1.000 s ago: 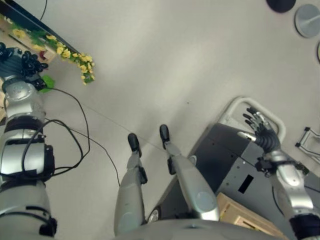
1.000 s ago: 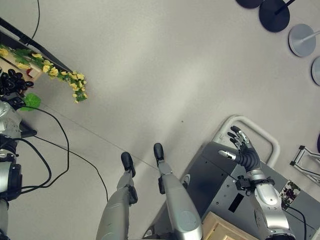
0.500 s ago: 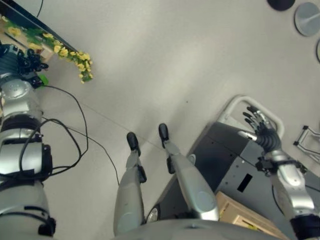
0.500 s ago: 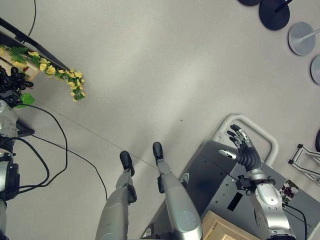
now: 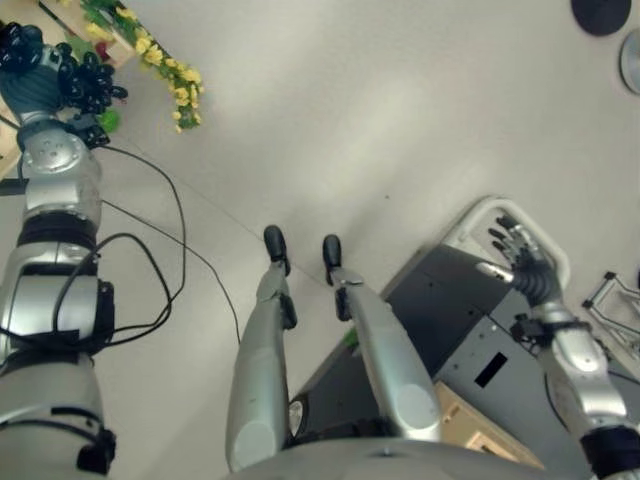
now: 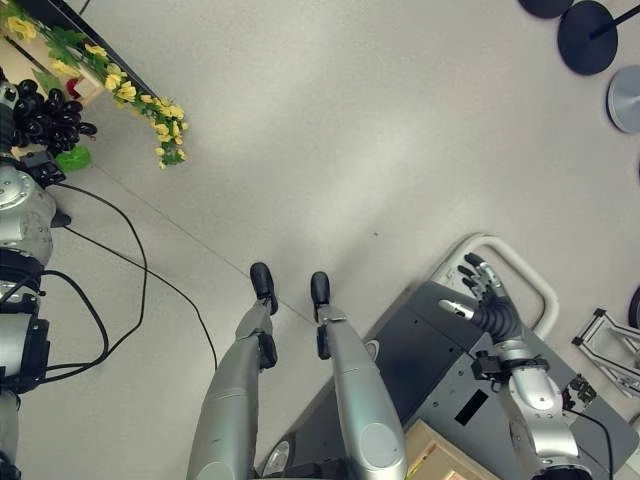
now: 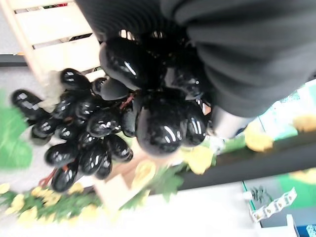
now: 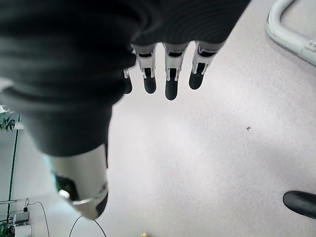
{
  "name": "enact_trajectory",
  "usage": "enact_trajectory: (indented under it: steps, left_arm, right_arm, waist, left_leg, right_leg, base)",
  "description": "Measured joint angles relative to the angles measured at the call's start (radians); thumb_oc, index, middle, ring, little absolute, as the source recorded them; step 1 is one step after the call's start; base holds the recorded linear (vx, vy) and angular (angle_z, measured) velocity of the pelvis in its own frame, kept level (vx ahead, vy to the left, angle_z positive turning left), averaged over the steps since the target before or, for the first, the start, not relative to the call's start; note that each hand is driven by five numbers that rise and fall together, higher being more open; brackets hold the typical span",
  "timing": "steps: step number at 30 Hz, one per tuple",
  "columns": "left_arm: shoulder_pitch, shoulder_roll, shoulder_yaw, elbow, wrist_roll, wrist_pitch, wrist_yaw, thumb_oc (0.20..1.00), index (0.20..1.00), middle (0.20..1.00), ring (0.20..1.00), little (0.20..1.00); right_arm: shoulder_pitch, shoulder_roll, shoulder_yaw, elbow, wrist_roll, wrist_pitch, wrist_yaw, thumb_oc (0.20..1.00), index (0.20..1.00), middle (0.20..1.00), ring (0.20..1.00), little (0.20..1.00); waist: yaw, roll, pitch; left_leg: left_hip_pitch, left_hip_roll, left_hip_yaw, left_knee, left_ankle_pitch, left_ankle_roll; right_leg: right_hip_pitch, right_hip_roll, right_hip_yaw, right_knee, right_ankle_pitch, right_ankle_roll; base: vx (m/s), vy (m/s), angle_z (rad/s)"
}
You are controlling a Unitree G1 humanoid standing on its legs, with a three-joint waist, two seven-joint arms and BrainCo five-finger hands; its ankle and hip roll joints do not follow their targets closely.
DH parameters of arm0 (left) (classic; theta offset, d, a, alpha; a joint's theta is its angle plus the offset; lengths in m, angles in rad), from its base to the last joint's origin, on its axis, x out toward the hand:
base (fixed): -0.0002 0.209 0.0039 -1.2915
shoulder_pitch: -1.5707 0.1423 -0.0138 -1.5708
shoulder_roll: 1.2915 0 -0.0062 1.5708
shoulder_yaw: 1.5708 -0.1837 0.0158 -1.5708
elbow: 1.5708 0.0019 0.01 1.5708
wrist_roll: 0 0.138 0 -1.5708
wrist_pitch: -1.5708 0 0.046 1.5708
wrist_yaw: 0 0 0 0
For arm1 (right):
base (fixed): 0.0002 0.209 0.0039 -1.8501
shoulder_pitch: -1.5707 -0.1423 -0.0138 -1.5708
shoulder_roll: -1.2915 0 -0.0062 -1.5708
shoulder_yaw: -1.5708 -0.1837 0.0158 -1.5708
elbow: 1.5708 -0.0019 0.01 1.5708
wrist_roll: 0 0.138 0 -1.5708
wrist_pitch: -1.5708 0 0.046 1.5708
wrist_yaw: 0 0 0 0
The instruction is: Pick up the fruits from the basket on one side to the basket on the other side
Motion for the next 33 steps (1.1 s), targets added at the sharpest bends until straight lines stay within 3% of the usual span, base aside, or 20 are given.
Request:
enact_trajectory:
  steps: [3,4,6,7,9,10,11,12,13,14,17,18,19,20,22,24,25,26,28,33]
  left_arm:
    - [0.008,0.001,0.0,0.006,0.011,0.003,0.013,0.2,0.2,0.2,0.2,0.2]
    - [0.007,-0.007,0.003,0.013,0.01,0.002,0.029,0.2,0.2,0.2,0.2,0.2]
    - [0.021,-0.022,0.0,0.011,0.011,0.001,0.033,0.2,0.2,0.2,0.2,0.2]
    - [0.027,-0.025,-0.001,0.01,0.011,0.001,0.033,0.2,0.2,0.2,0.2,0.2]
    - [0.026,-0.022,0.005,0.006,0.011,-0.001,0.038,0.2,0.2,0.2,0.2,0.2]
    - [0.025,-0.032,0.021,-0.008,0.01,-0.007,0.046,0.2,0.2,0.2,0.2,0.2]
    - [0.022,-0.043,0.026,-0.005,0.01,-0.011,0.052,0.2,0.2,0.2,0.2,0.2]
    - [0.029,-0.057,0.027,-0.005,0.01,-0.011,0.051,0.2,0.2,0.2,0.2,0.2]
    - [0.033,-0.087,0.034,-0.007,0.01,-0.013,0.05,0.2,0.2,0.2,0.2,0.2]
    - [0.043,-0.13,0.024,-0.006,0.01,-0.012,0.049,0.2,0.2,0.2,0.2,0.2]
    - [0.071,-0.131,0.0,-0.057,0.007,-0.025,0.045,0.2,0.2,0.2,0.2,0.2]
    - [0.071,-0.132,-0.001,-0.065,0.007,-0.029,0.038,0.2,0.2,0.2,0.2,0.2]
    - [0.074,-0.133,-0.002,-0.063,0.005,-0.029,0.036,0.2,0.2,0.2,0.2,0.2]
    - [0.068,-0.133,-0.019,-0.055,-0.003,-0.029,0.031,0.2,0.2,0.2,0.2,0.2]
    - [0.064,-0.13,-0.064,-0.035,-0.003,-0.029,0.026,0.2,0.2,0.2,0.2,0.2]
    - [0.047,-0.125,-0.08,-0.032,-0.004,-0.029,0.03,0.2,0.2,0.2,0.2,0.2]
    - [0.042,-0.123,-0.081,-0.033,-0.004,-0.031,0.03,0.2,0.2,0.2,0.2,0.2]
    - [0.029,-0.124,-0.08,-0.034,-0.001,-0.03,0.031,0.2,0.2,0.2,0.2,0.2]
    - [-0.017,-0.113,-0.086,-0.048,0.01,-0.03,0.029,0.2,0.2,0.2,0.2,0.2]
    - [0.018,-0.052,-0.074,-0.061,0.007,-0.03,0.028,0.2,0.2,0.2,0.2,0.2]
  right_arm:
    - [0.004,-0.002,-0.002,0.019,-0.002,0.0,-0.001,1.0,1.0,1.0,1.0,1.0]
    - [0.003,-0.009,0.0,0.025,-0.006,0.0,-0.003,1.0,1.0,1.0,1.0,1.0]
    - [0.007,-0.005,0.003,0.033,-0.013,0.005,-0.005,1.0,1.0,1.0,1.0,1.0]
    - [0.011,-0.005,0.003,0.031,-0.013,0.005,-0.008,1.0,1.0,1.0,1.0,1.0]
    - [0.021,-0.005,0.004,0.011,-0.02,0.004,-0.011,1.0,1.0,1.0,1.0,1.0]
    - [0.021,-0.003,0.005,-0.003,-0.024,0.006,-0.012,1.0,1.0,1.0,1.0,1.0]
    - [0.019,0.002,0.007,-0.014,-0.031,0.006,-0.011,1.0,1.0,1.0,1.0,1.0]
    - [0.019,0.005,0.007,-0.008,-0.031,0.006,-0.011,1.0,1.0,1.0,1.0,1.0]
    - [0.026,0.012,0.004,0.007,-0.031,0.007,-0.013,1.0,1.0,1.0,1.0,1.0]
    - [0.042,0.016,0.012,0.017,-0.03,0.011,-0.017,1.0,1.0,1.0,1.0,1.0]
    - [0.03,-0.005,0.006,0.023,-0.029,0.011,-0.019,1.0,1.0,1.0,1.0,1.0]
    - [0.028,-0.004,-0.001,0.029,-0.028,0.01,-0.024,1.0,1.0,1.0,1.0,1.0]
    - [0.019,-0.006,0.0,0.036,-0.028,0.01,-0.027,1.0,1.0,1.0,1.0,1.0]
    - [0.001,-0.013,0.005,0.047,-0.027,0.01,-0.031,1.0,1.0,1.0,1.0,1.0]
    - [-0.013,-0.017,-0.002,0.063,-0.026,0.003,-0.036,1.0,1.0,1.0,1.0,1.0]
    - [-0.015,-0.023,-0.005,0.07,-0.023,0.003,-0.04,1.0,1.0,1.0,1.0,1.0]
    - [-0.022,-0.03,-0.001,0.07,-0.022,0.003,-0.041,1.0,1.0,1.0,1.0,1.0]
    - [-0.025,-0.041,-0.001,0.064,-0.018,0.003,-0.043,1.0,1.0,1.0,1.0,1.0]
    - [-0.017,-0.029,0.0,0.064,-0.018,-0.007,-0.042,1.0,1.0,1.0,1.0,1.0]
    - [-0.02,0.0,0.002,0.078,-0.018,-0.005,-0.038,1.0,1.0,1.0,1.0,1.0]
  waist:
    - [-0.005,-0.005,0.001]
    - [-0.018,-0.008,0.003]
    - [-0.032,-0.01,0.003]
    - [-0.035,-0.011,0.003]
    - [-0.042,-0.012,0.002]
    - [-0.047,-0.014,0.004]
    - [-0.056,-0.016,0.007]
    - [-0.055,-0.022,0.011]
    - [-0.063,-0.028,0.016]
    - [-0.085,-0.028,0.016]
    - [-0.073,-0.029,0.016]
    - [-0.078,-0.032,0.015]
    - [-0.071,-0.032,0.015]
    - [-0.066,-0.031,0.016]
    - [-0.057,-0.031,0.016]
    - [-0.049,-0.031,0.017]
    - [-0.037,-0.03,0.017]
    - [-0.028,-0.023,0.019]
    - [-0.044,-0.022,0.018]
    - [-0.046,-0.026,0.017]
  left_leg:
    - [0.032,-0.011,0.001,0.033,-0.031,0.027]
    - [0.027,-0.011,-0.009,0.097,-0.075,0.039]
    - [0.048,-0.013,-0.03,0.15,-0.116,0.052]
    - [0.059,-0.01,-0.028,0.153,-0.115,0.059]
    - [0.063,-0.011,-0.035,0.147,-0.122,0.057]
    - [0.062,-0.022,-0.044,0.134,-0.118,0.051]
    - [0.067,-0.04,-0.047,0.113,-0.099,0.048]
    - [0.073,-0.055,-0.052,0.106,-0.096,0.035]
    - [0.087,-0.07,-0.062,0.103,-0.101,0.032]
    - [0.098,-0.089,-0.088,0.123,-0.12,0.022]
    - [0.079,-0.061,-0.131,0.124,-0.136,-0.02]
    - [0.072,-0.048,-0.137,0.14,-0.135,-0.049]
    - [0.066,-0.04,-0.142,0.155,-0.135,-0.056]
    - [0.005,-0.041,-0.18,0.278,-0.149,-0.107]
    - [-0.048,-0.019,-0.18,0.352,-0.148,-0.149]
    - [-0.009,0.014,-0.138,0.193,-0.131,-0.14]
    - [0.0,0.022,-0.136,0.172,-0.117,-0.123]
    - [0.013,0.035,-0.127,0.168,-0.068,-0.105]
    - [0.011,0.019,-0.13,0.116,-0.066,-0.066]
    - [0.02,0.005,-0.076,0.07,-0.057,-0.06]
  right_leg:
    - [0.02,-0.005,0.021,0.067,-0.015,0.032]
    - [-0.051,-0.017,0.031,0.262,-0.022,0.062]
    - [-0.123,-0.022,0.054,0.446,0.023,0.117]
    - [-0.125,-0.025,0.056,0.446,0.006,0.108]
    - [-0.113,-0.043,0.053,0.301,-0.013,0.103]
    - [-0.111,-0.057,0.058,0.154,-0.013,0.107]
    - [-0.099,-0.07,0.065,-0.013,0.004,0.129]
    - [-0.083,-0.081,0.075,-0.07,0.025,0.139]
    - [-0.066,-0.093,0.084,-0.077,0.033,0.132]
    - [-0.021,-0.098,0.08,-0.097,0.105,0.101]
    - [-0.007,-0.062,0.062,-0.13,0.157,0.081]
    - [0.001,-0.052,0.037,-0.14,0.193,0.022]
    - [0.004,-0.043,0.029,-0.137,0.188,0.006]
    - [0.005,-0.038,0.001,-0.118,0.173,-0.017]
    - [0.032,-0.036,-0.006,-0.118,0.155,-0.031]
    - [0.053,-0.017,-0.007,-0.123,0.149,-0.036]
    - [0.052,-0.01,-0.007,-0.11,0.141,-0.035]
    - [0.043,0.004,-0.016,-0.074,0.112,-0.036]
    - [0.01,-0.009,-0.033,-0.04,0.085,-0.022]
    - [-0.006,-0.016,0.02,-0.07,0.101,0.016]
  base:
    - [0.03,0.121,0.03]
    - [0.07,0.047,0.24]
    - [0.11,-0.035,0.2]
    - [0.21,-0.087,0.03]
    - [0.26,-0.119,0.06]
    - [0.22,-0.194,0.19]
    - [0.14,-0.154,0.33]
    - [0.07,-0.114,0.47]
    - [0.03,-0.136,0.88]
    - [0.04,-0.216,0.84]
    - [0.03,-0.232,0.49]
    - [-0.03,-0.207,0.51]
    - [-0.03,-0.17,0.51]
    - [0.08,-0.009,0.3]
    - [0.07,0.005,0.41]
    - [0.03,-0.008,0.27]
    - [0.05,-0.018,-0.05]
    - [0.04,0.041,-0.12]
    - [0.05,0.074,0.29]
    - [0.01,-0.016,-0.16]
